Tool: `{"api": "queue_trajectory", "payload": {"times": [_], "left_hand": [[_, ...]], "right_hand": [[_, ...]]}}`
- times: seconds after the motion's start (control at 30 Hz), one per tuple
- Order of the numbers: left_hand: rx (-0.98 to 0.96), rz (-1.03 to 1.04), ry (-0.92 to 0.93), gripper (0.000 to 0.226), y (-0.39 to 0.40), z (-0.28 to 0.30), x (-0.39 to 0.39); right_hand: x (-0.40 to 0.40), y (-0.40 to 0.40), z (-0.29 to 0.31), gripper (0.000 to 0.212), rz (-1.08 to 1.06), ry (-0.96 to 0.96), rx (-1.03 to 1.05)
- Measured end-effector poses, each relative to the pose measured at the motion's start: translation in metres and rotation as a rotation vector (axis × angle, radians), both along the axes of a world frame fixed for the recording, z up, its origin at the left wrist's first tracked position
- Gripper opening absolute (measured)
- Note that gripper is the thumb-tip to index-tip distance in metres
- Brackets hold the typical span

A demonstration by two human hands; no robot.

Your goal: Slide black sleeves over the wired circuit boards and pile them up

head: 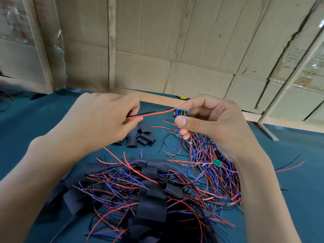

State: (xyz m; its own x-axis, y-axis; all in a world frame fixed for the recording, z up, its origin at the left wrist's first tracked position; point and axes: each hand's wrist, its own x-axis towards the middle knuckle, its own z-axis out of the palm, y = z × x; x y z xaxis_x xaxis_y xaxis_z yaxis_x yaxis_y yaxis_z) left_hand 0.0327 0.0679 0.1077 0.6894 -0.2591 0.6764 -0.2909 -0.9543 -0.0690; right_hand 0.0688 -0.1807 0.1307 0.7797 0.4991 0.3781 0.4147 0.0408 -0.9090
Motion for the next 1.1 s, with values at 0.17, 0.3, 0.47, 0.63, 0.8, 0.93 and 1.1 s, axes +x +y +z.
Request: {"api": "queue_trajectory", "payload": {"times": [0.17, 0.3, 0.47, 0.63, 0.8, 0.93, 1.1], "left_hand": [[0.031, 0.056, 0.017, 0.037, -0.001, -0.003, 0.002], [-0.059, 0.068, 0.005, 0.034, -0.001, -0.004, 0.003], [-0.136, 0.052, 0.016, 0.030, -0.004, -0.006, 0.003], [-0.093, 0.025, -0.014, 0.024, -0.017, -0.002, -0.001], [-0.151, -0.046, -0.007, 0.029, -0.034, -0.003, -0.006], [-0.212, -0.127, -0.041, 0.033, -0.041, -0.006, -0.009], [-0.348, -0.158, -0.028, 0.059, -0.046, -0.011, -0.014]], "right_hand": [[-0.009, 0.004, 0.004, 0.018, -0.068, -0.051, -0.076], [-0.013, 0.007, 0.004, 0.014, -0.213, -0.157, -0.163], [-0.018, 0.018, 0.002, 0.016, -0.259, -0.213, -0.165], [-0.023, 0.031, -0.002, 0.015, -0.136, -0.183, -0.202], [-0.027, 0.044, -0.005, 0.006, -0.038, 0.093, -0.080], [-0.027, 0.048, -0.004, 0.008, -0.025, 0.383, 0.061], [-0.030, 0.053, -0.003, 0.008, -0.062, 0.456, 0.117]]}}
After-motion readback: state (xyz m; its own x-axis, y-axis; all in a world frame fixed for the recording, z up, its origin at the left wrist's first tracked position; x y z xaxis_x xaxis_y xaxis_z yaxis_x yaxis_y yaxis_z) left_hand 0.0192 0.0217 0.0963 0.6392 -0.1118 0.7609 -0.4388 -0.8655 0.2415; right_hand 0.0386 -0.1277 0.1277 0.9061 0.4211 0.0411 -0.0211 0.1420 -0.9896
